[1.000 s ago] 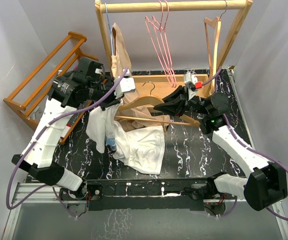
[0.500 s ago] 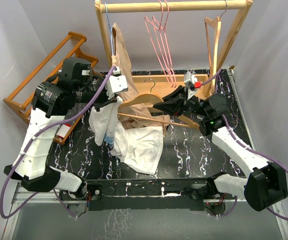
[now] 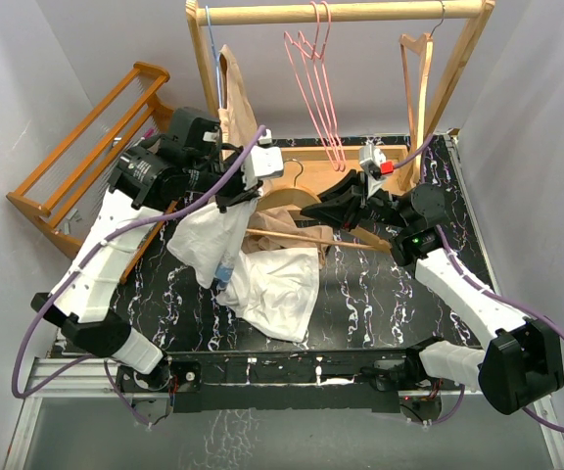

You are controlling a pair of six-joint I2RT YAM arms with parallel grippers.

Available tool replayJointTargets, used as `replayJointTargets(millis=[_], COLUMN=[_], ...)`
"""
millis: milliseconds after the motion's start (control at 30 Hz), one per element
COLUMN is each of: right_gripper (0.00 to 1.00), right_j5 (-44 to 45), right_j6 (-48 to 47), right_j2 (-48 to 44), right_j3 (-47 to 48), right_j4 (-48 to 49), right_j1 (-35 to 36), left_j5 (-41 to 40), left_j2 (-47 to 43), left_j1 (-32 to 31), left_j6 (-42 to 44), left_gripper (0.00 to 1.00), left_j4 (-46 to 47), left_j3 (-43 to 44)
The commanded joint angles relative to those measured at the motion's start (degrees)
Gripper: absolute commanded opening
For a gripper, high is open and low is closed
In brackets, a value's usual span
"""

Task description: Place the t-shirt on the hanger

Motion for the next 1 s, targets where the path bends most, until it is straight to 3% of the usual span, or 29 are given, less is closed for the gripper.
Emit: replayJointTargets(millis=[0, 367, 967], right_gripper=[0.08, 0.08, 0.08], right_j5=[1.31, 3.36, 3.33], right_j6=[0.08, -0.06, -0.18], right_j2=[-2.0, -1.75, -1.49], right_j3=[1.71, 0.99, 0.16], right_j4=[5.41, 6.1, 5.64], right_j1=[0.42, 0.46, 0.36], left_j5=[3.1, 5.89, 10.44], left_j2=[0.35, 0.46, -0.98], left_j1=[-4.31, -5.36, -5.46], left_j6=[-1.88, -7.04, -11.04], left_gripper=[0.0, 0.0, 0.0], left_j4=[3.44, 4.07, 8.94], left_j3=[0.96, 7.85, 5.62])
